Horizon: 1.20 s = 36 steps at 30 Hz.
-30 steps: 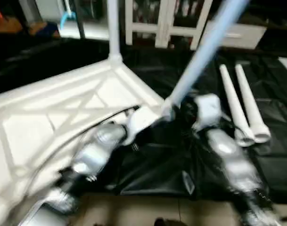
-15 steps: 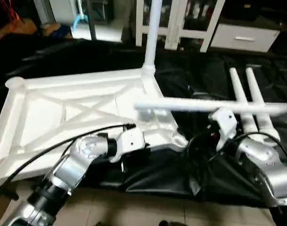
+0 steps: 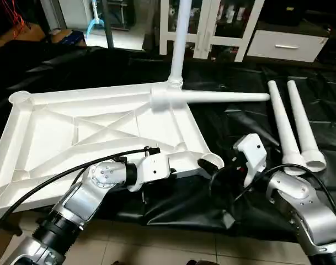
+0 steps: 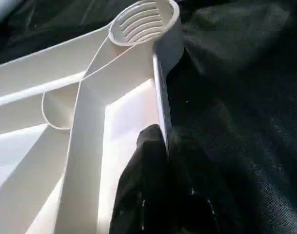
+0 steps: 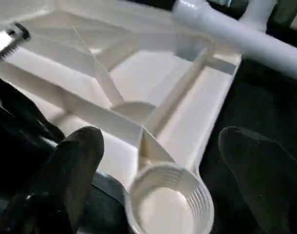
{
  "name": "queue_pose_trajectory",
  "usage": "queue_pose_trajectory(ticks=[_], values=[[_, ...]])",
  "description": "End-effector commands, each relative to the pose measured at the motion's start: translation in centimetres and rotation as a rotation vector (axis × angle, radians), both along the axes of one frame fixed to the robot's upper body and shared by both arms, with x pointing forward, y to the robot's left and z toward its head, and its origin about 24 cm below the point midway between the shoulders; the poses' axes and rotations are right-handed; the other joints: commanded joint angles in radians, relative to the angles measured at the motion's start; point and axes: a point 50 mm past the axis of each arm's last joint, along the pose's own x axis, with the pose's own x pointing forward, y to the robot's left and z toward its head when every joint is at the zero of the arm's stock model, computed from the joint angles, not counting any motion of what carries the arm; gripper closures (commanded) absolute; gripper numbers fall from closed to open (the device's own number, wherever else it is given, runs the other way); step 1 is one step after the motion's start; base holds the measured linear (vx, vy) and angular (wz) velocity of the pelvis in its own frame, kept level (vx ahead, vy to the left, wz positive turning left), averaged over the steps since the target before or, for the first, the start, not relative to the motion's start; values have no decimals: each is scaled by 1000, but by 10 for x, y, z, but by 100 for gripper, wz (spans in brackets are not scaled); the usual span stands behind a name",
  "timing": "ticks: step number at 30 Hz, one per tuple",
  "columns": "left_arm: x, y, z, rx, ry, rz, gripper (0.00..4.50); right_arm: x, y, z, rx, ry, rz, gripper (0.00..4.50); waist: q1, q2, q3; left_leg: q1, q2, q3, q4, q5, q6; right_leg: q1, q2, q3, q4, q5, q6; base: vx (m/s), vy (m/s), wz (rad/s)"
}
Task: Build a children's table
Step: Insert table leg to table base
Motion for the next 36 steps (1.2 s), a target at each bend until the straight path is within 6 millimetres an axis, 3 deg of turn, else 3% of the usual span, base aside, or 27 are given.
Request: queue_pose_trajectory(ticks=[1, 3, 9, 11, 26, 27, 33, 36], values=[[-7, 2, -17, 79, 41, -29, 450, -1, -3, 3, 5, -6, -18, 27, 1, 2, -58, 0, 10, 8, -61, -221, 38, 56, -49, 33, -68, -309, -149, 0, 0, 0], [-6, 1, -15, 55, 27, -23, 450, -1, -4, 4, 6, -7, -24, 27, -1, 3, -58, 5, 10, 5, -64, -259, 23, 54, -49, 32, -74, -373, -129, 0, 0, 0], [-6, -3, -13, 25, -4, -53, 450, -2, -3, 4, 11, -12, -38, 27, 1, 3, -67, 0, 10, 5, -59, -189, 33, 61, -48, 33, -59, -246, -157, 0, 0, 0], [-6, -3, -14, 28, -8, -56, 450, -1, -3, 4, 10, -13, -40, 27, 2, 2, -69, -1, 10, 5, -56, -181, 36, 62, -49, 34, -57, -243, -160, 0, 0, 0], [-2, -2, -5, -39, -83, -59, 450, -1, 2, 6, 24, -20, -42, 27, 5, 3, -67, 0, 9, 4, -56, -218, 26, 56, -50, 34, -62, -326, -131, 0, 0, 0], [0, -2, -1, -68, -91, -54, 421, 0, 1, 6, 23, -23, -45, 25, 5, 4, -67, 0, 9, 4, -56, -215, 26, 56, -50, 34, -62, -322, -132, 0, 0, 0], [-4, 0, 14, -148, -78, -99, 368, 2, 0, 9, 25, -35, -57, 25, 6, 6, -71, -2, 11, 4, -54, -186, 26, 59, -50, 33, -50, -239, -165, 0, 0, 0], [-6, 2, 14, -132, -92, -119, 349, 2, 0, 10, 26, -36, -59, 25, 4, 6, -71, -2, 8, 5, -53, -188, 32, 61, -49, 33, -51, -242, -158, 0, 0, 0]])
